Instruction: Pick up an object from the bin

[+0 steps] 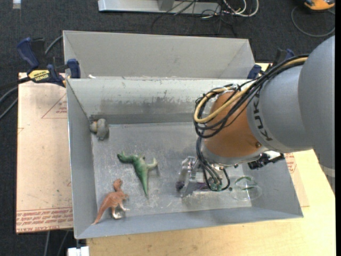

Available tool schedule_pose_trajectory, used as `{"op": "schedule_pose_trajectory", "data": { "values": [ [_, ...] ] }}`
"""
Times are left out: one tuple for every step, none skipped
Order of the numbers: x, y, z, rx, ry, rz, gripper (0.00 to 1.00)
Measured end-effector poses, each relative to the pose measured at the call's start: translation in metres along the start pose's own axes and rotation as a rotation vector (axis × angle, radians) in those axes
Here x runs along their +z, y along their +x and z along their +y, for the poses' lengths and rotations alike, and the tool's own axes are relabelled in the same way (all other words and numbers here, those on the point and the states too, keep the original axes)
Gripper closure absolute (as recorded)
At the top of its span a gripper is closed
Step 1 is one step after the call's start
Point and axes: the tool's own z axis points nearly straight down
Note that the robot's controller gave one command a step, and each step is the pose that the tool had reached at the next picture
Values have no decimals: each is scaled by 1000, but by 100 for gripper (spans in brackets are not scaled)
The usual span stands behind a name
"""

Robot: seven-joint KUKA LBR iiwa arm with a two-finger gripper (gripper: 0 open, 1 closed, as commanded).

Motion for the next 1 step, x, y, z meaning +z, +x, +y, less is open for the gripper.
{"op": "schedule_pose_trajectory", "data": {
  "values": [
    [-112,-9,-8,-41,0,2,100]
  ]
}}
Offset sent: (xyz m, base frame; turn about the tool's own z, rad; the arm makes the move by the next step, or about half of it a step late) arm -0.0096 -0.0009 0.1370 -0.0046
